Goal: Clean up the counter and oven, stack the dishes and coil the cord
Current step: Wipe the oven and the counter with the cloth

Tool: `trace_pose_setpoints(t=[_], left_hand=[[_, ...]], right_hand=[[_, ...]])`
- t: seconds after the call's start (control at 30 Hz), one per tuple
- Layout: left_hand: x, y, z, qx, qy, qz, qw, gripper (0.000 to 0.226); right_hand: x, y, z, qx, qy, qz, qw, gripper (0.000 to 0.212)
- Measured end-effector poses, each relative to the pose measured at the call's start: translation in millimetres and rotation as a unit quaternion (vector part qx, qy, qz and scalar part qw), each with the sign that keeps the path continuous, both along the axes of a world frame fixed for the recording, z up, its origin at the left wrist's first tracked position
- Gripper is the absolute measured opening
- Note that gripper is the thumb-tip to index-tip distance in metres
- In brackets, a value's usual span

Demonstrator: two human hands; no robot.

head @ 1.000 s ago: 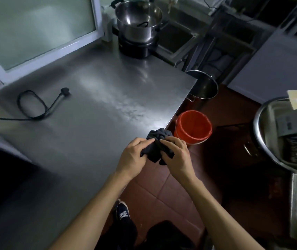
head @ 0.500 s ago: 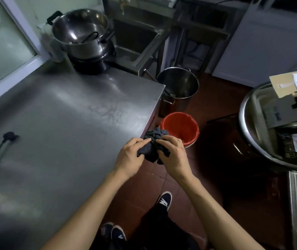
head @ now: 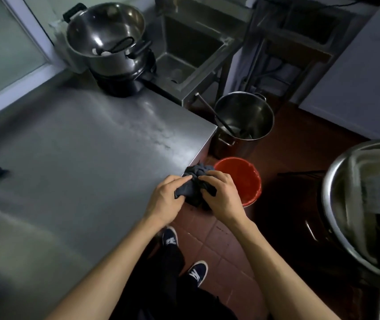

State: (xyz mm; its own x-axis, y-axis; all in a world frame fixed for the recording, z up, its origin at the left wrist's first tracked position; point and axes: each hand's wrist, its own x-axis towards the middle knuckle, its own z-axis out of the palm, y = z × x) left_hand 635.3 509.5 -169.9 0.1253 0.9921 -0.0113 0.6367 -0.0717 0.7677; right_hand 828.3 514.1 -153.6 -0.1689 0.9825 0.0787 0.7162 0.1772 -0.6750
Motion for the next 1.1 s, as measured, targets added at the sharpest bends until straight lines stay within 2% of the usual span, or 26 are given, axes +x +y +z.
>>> trace_pose_setpoints(t=[0.4,0.7,0.8,1.1], left_hand=[[-7,113,-46,-0.043,-0.039,0.096,0.994,0.063],[-16,164,-75,-0.077,-0.018,0.161,0.984,0.064],[-18,168,-81,-0.098,0.003,0.176,0.979,0.063],[-6,166,-60,-0.133,0.148,0.162,0.967,0.056]], right_hand=[[-22,143,-28,-0.036,-0.053,0.060,0.996,0.038],[-54,225,-52,-0.046,-0.083,0.124,0.988,0.036],[-60,242,-61,-0.034,-0.100,0.162,0.981,0.035],[-47,258,-72,-0.099,-0.152,0.252,0.951,0.043]])
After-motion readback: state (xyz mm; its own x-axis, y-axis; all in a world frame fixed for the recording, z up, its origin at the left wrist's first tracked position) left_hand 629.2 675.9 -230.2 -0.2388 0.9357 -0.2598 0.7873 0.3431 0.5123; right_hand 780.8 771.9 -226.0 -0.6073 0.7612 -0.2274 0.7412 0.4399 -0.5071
